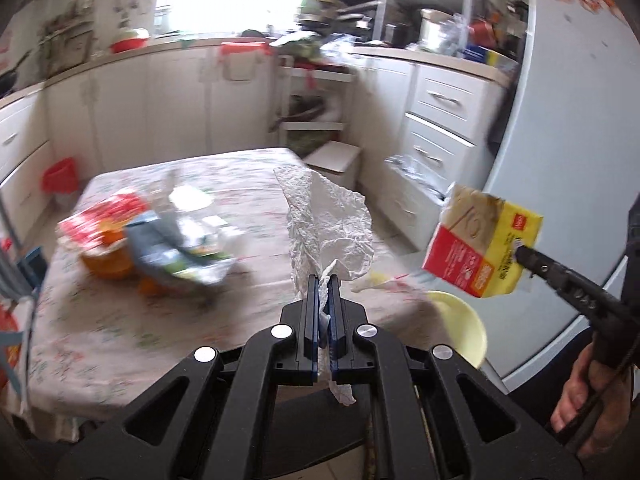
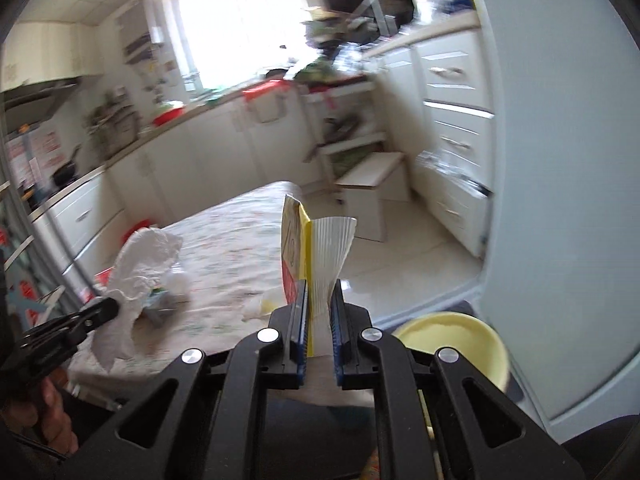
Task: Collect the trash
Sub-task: 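Carry the bag and tissue box to the yellow bucket and release both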
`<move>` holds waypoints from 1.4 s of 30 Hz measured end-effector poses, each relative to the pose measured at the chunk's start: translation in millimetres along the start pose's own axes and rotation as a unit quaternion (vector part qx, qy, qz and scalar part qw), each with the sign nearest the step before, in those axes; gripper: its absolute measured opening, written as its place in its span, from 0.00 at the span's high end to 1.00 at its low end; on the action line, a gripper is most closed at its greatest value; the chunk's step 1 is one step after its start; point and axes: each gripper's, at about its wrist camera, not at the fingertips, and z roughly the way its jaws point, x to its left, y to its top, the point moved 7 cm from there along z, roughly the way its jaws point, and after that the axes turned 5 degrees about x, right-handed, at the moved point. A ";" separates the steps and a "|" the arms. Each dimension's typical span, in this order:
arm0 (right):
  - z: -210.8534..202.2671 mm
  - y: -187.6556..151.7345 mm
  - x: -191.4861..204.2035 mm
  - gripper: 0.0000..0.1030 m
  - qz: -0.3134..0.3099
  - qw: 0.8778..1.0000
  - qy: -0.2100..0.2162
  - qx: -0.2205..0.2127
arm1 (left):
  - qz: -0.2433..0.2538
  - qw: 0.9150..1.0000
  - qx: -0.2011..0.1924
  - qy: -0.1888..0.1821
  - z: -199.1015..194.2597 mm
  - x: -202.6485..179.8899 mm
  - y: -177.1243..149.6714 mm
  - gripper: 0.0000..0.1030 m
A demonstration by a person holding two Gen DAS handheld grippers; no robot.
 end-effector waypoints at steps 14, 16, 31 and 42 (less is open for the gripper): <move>49.5 -36.2 -97.0 0.86 0.086 0.990 -0.074 0.085 | 0.101 0.990 0.061 -0.077 93.7 -141.6 3.4 0.97; 54.8 -40.3 -103.0 0.83 0.093 0.988 -0.076 0.097 | 0.110 0.987 0.075 -0.085 109.4 -154.3 1.2 0.97; -5.0 -15.0 -117.0 0.45 0.138 0.987 -0.082 -0.002 | 0.151 0.969 0.164 -0.104 168.6 -190.2 -17.3 0.41; -0.9 -2.8 -69.7 0.39 0.096 0.995 -0.026 -0.014 | 0.135 0.988 0.078 0.006 97.8 -129.3 5.1 0.19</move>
